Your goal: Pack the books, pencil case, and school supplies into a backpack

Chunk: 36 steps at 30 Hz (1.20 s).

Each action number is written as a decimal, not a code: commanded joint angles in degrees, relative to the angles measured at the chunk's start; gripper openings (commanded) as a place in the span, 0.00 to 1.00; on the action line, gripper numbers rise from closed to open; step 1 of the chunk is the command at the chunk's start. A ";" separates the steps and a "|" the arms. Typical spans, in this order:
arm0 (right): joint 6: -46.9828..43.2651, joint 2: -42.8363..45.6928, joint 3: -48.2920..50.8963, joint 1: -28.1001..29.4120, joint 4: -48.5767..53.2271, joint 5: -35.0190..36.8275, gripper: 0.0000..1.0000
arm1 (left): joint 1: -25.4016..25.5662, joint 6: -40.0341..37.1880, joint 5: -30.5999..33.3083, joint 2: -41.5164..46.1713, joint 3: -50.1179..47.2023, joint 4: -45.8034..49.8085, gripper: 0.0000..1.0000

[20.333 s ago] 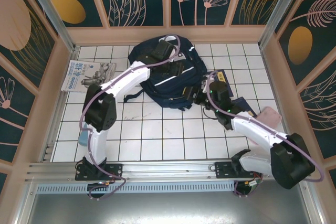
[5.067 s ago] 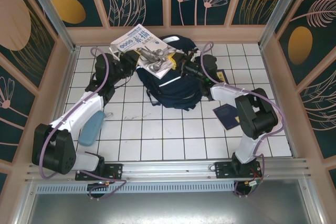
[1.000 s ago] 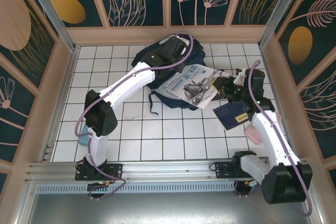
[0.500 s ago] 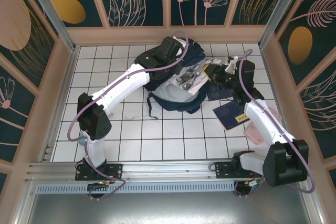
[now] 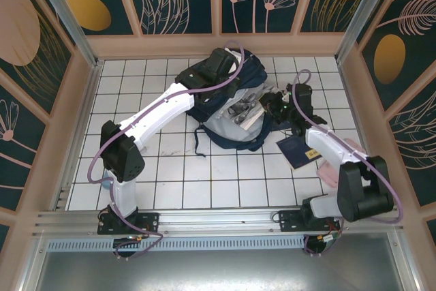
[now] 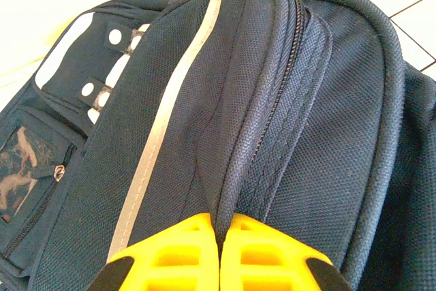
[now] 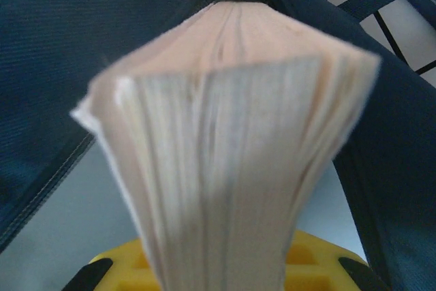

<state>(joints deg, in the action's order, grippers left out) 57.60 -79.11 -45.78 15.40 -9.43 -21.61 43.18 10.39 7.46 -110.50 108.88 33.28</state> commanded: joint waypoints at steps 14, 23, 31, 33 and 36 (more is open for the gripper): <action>6.12 5.77 -3.67 2.30 -12.59 3.48 0.00 | 0.19 0.39 4.10 7.38 -1.87 -5.33 0.00; 9.35 -5.69 -6.53 6.62 -19.32 6.59 0.00 | 0.24 3.60 2.64 8.25 -0.90 -5.89 0.00; 8.25 -19.72 -16.79 12.43 -18.03 10.99 0.00 | 0.24 5.89 8.37 11.86 -3.94 -4.45 0.00; 9.92 -23.01 -18.08 13.05 -19.40 10.29 0.00 | 0.23 6.62 9.82 11.93 -4.61 -4.11 0.00; 13.82 -26.49 -18.79 13.86 -21.83 10.47 0.00 | 0.24 7.36 10.43 11.97 -5.19 -4.06 0.00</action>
<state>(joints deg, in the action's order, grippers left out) 67.37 -102.54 -61.87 28.40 -23.62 -12.01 43.00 14.76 15.22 -103.07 103.13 34.59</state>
